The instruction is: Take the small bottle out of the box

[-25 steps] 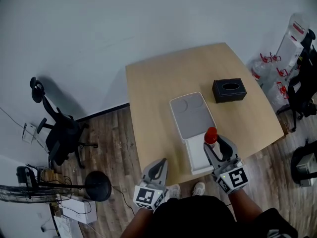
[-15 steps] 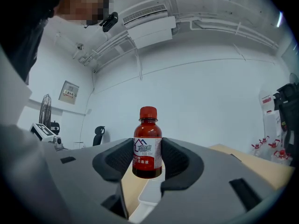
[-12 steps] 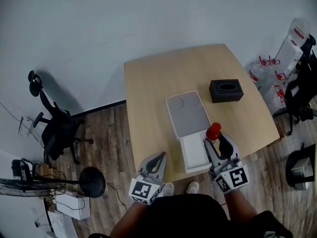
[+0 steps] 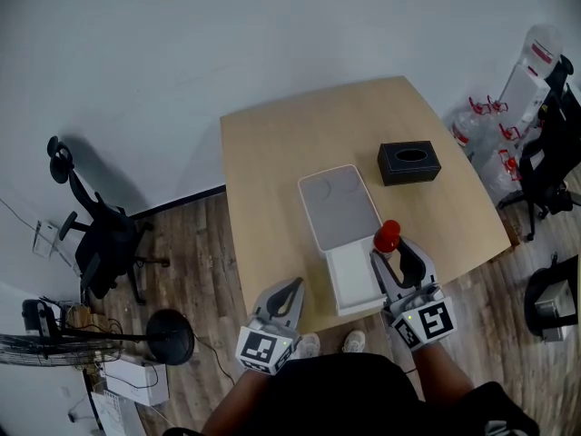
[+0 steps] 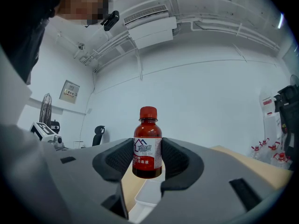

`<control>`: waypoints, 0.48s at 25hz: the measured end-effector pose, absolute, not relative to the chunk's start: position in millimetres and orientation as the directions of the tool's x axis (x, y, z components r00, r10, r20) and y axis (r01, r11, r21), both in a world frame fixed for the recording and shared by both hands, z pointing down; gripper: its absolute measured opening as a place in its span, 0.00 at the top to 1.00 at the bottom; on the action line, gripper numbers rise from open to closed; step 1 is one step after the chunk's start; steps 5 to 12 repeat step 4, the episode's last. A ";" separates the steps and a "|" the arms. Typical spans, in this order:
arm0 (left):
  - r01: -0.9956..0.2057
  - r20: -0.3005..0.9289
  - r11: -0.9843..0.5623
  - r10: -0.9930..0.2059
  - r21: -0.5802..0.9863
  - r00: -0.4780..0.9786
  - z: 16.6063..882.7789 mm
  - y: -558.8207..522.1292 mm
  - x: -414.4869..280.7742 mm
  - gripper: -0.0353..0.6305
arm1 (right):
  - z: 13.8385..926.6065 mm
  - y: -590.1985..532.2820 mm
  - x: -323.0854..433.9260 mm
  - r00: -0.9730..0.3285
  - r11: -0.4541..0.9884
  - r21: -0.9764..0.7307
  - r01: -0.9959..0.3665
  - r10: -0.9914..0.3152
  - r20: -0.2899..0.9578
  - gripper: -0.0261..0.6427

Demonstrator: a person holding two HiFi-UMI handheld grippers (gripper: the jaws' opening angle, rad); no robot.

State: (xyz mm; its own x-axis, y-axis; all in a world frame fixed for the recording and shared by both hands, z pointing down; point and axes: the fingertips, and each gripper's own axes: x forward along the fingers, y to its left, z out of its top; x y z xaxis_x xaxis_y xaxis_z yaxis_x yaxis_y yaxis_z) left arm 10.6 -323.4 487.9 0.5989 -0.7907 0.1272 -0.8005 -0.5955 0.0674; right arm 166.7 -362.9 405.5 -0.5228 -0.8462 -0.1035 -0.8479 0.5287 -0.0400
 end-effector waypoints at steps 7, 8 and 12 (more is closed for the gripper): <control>-0.799 0.115 -0.598 -0.791 0.063 0.601 486.6 -325.9 13.6 0.93 | 405.1 -362.2 168.4 -0.527 0.531 -0.014 -0.848 -0.844 -0.103 0.66; -0.799 0.115 -0.598 -0.791 0.063 0.601 486.6 -325.9 13.6 0.93 | 405.1 -362.2 168.4 -0.527 0.531 -0.014 -0.848 -0.844 -0.103 0.66; -0.799 0.115 -0.598 -0.791 0.063 0.601 486.6 -325.9 13.6 0.93 | 405.1 -362.2 168.4 -0.527 0.531 -0.014 -0.848 -0.844 -0.103 0.66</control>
